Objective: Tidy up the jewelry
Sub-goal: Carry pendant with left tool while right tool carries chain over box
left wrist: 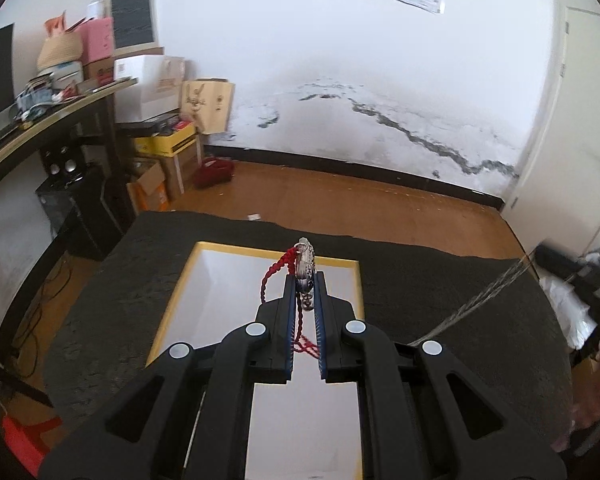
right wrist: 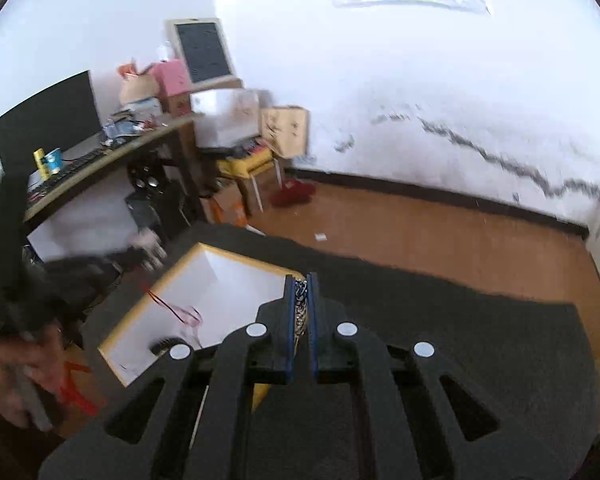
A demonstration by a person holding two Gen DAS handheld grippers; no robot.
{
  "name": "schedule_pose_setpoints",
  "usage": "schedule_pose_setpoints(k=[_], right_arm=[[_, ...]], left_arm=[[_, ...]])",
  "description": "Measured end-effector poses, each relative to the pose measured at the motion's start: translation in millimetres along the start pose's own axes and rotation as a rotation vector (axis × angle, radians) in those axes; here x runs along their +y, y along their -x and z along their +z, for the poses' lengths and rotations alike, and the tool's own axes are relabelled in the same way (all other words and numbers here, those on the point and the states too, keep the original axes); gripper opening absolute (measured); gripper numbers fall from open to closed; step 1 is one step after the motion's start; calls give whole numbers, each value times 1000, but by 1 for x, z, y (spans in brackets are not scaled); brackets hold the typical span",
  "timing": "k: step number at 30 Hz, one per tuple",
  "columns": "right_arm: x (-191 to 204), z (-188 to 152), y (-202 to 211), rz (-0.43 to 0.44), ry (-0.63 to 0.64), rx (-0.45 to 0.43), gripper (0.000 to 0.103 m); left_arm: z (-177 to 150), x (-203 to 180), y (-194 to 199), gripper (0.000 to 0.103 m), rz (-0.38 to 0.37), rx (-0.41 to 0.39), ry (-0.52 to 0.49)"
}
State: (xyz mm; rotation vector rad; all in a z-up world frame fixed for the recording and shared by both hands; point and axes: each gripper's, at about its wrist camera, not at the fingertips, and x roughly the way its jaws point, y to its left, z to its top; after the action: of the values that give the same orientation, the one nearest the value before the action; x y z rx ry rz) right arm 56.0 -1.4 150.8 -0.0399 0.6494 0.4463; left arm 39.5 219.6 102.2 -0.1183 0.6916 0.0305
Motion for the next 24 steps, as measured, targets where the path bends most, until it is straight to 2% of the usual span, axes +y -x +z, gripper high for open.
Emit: schedule_pose_setpoints(k=[5, 11, 17, 24], right_arm=[[59, 43, 16, 37, 105, -26, 6], [109, 69, 22, 53, 168, -27, 6], [136, 71, 9, 64, 183, 12, 6], [148, 62, -27, 46, 173, 74, 6]], left_arm=[[5, 31, 13, 9, 14, -3, 50], [6, 52, 27, 9, 17, -11, 53], [-2, 67, 18, 9, 21, 20, 70], [-17, 80, -18, 9, 30, 97, 81]])
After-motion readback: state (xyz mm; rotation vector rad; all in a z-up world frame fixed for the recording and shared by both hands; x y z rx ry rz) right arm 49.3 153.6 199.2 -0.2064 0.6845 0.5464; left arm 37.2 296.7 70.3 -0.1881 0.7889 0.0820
